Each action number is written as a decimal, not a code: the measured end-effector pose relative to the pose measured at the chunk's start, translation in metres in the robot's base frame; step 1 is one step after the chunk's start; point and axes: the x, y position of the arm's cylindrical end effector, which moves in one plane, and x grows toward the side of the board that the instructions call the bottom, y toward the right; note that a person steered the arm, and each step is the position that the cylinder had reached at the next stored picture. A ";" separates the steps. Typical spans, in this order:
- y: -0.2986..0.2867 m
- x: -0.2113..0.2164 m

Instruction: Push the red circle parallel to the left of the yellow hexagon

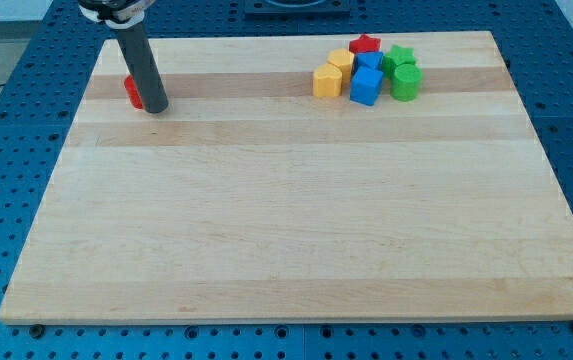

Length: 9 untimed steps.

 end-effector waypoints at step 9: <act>-0.101 -0.061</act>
